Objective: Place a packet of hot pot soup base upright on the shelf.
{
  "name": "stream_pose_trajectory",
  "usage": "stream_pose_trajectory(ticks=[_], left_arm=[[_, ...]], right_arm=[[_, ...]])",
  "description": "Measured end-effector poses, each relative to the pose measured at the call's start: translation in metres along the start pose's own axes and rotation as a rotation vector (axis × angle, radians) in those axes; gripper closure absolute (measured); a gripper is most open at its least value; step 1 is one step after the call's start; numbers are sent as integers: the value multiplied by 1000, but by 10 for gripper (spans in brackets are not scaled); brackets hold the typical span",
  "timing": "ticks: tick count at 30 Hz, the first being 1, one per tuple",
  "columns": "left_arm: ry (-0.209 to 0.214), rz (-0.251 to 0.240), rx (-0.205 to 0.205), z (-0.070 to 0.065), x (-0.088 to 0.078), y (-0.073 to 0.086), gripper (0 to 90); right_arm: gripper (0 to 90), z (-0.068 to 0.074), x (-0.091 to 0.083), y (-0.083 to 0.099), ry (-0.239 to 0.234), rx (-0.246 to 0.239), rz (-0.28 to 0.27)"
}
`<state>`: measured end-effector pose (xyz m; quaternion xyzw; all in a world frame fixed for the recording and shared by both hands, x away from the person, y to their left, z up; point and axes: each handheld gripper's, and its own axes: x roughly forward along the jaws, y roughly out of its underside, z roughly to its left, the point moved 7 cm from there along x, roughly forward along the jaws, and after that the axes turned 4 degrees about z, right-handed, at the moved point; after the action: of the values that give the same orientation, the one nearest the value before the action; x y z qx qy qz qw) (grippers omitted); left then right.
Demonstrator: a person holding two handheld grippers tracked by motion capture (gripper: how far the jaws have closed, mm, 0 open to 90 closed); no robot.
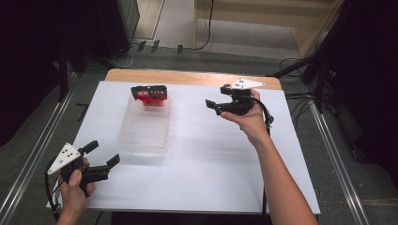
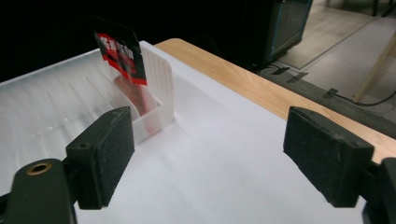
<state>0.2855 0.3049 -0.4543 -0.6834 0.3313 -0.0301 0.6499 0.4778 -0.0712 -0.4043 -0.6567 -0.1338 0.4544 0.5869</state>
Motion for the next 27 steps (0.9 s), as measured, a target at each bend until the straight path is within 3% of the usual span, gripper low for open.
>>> stream_pose_trajectory(ticks=[12, 27], left_arm=[[-4, 9, 6, -3, 2, 2, 0], [-5, 23, 11, -5, 5, 5, 0]], right_arm=[[172, -14, -47, 32, 48, 37, -28], [195, -21, -100, 79, 110, 70, -43]])
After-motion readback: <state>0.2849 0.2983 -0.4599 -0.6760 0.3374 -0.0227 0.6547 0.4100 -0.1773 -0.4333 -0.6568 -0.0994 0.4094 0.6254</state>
